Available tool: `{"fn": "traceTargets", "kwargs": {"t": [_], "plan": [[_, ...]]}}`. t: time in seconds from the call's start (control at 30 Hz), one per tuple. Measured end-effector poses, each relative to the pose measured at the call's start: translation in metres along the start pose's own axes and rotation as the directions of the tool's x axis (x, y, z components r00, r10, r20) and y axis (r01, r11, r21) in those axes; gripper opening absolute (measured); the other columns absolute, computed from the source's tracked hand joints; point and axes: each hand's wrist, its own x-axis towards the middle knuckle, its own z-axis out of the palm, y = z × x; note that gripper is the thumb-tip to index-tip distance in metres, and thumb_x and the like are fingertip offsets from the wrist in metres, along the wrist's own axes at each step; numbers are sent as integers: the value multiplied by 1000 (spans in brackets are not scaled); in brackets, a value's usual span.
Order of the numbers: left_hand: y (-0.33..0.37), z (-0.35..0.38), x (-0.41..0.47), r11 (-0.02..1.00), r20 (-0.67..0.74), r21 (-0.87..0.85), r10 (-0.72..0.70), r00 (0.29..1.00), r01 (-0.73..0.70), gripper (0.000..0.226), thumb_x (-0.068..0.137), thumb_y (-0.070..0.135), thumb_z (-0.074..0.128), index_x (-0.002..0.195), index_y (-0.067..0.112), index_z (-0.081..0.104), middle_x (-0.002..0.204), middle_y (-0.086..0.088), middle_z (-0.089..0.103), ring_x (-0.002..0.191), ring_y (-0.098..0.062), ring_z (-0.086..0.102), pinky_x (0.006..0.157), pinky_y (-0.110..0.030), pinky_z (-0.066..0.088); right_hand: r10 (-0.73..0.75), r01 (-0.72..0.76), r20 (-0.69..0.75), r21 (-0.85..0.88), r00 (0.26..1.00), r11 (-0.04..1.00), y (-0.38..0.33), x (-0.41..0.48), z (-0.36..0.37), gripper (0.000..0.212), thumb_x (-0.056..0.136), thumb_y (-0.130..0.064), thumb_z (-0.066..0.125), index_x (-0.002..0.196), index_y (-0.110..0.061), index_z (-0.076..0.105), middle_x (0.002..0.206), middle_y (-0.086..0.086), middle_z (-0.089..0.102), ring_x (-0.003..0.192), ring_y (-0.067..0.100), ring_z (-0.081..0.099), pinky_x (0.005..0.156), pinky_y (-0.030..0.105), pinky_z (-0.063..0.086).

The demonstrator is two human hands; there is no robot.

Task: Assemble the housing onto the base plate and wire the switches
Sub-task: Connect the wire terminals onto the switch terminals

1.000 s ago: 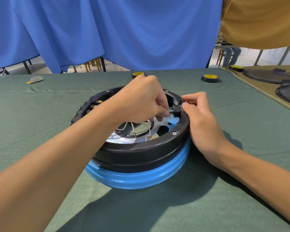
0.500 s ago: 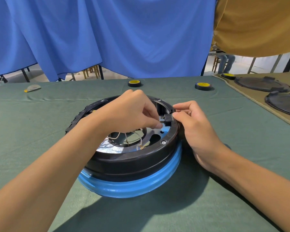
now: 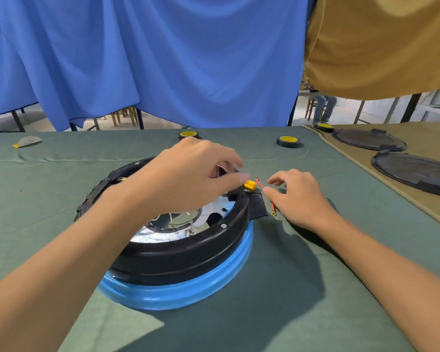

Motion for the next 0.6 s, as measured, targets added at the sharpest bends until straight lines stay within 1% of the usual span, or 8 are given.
{"fn": "traceTargets", "kwargs": {"t": [0.07, 0.1, 0.17, 0.23, 0.3, 0.43, 0.53, 0.6], "plan": [[12, 5, 2, 999, 95, 21, 37, 995, -39, 71, 78, 77, 36, 134, 37, 55, 122, 29, 58, 117, 2, 46, 104, -29, 36, -8, 12, 39, -106, 999, 994, -4, -3, 1, 33, 91, -42, 55, 111, -21, 70, 112, 7, 62, 110, 31, 49, 89, 38, 42], [16, 10, 3, 999, 160, 38, 21, 987, -28, 81, 76, 80, 32, 142, 36, 45, 140, 20, 50, 130, -3, 38, 107, -27, 28, -10, 14, 29, -141, 1000, 990, -6, -4, 1, 31, 91, -41, 55, 108, -21, 72, 109, 8, 63, 108, 32, 49, 84, 39, 43], [19, 18, 5, 999, 270, 47, -25, 963, 13, 86, 79, 78, 30, 151, 31, 32, 155, 12, 35, 140, -6, 26, 108, -23, 21, 11, -16, -31, -153, 999, 988, -11, -6, 1, 24, 91, -35, 57, 97, -21, 75, 100, 9, 67, 104, 31, 51, 74, 36, 43], [18, 23, 6, 999, 318, 17, -41, 947, 38, 76, 88, 70, 32, 152, 27, 28, 157, 10, 31, 141, -7, 24, 101, -17, 16, 61, -71, -74, -142, 995, 987, -14, -7, 1, 20, 89, -30, 59, 92, -20, 76, 95, 8, 68, 102, 29, 52, 70, 34, 44], [16, 25, 7, 999, 309, -3, -43, 950, 46, 73, 91, 66, 32, 152, 26, 29, 157, 9, 32, 139, -7, 25, 93, -14, 17, 108, -119, -88, -132, 990, 984, -16, -7, 2, 18, 89, -25, 59, 90, -16, 75, 95, 10, 69, 103, 30, 52, 72, 37, 48], [14, 26, 6, 999, 288, -8, -43, 957, 47, 73, 91, 66, 32, 153, 27, 28, 159, 10, 29, 141, -6, 22, 92, -12, 16, 130, -145, -104, -150, 986, 978, -19, -8, 3, 19, 90, -25, 57, 90, -12, 71, 94, 9, 66, 105, 30, 50, 74, 39, 50], [14, 27, 6, 998, 287, -14, -50, 957, 56, 72, 92, 66, 33, 153, 28, 27, 159, 11, 28, 141, -6, 22, 97, -15, 17, 87, -109, -92, -274, 992, 956, -22, -8, 4, 17, 91, -21, 55, 81, -10, 63, 86, 6, 54, 102, 29, 47, 66, 37, 40], [15, 26, 5, 998, 289, -12, -53, 956, 60, 76, 89, 69, 30, 153, 28, 28, 158, 11, 30, 142, -7, 24, 98, -18, 20, 62, -79, -63, -332, 996, 940, -23, -8, 5, 15, 92, -17, 53, 79, -13, 57, 92, 9, 53, 103, 29, 44, 68, 34, 33]]}}
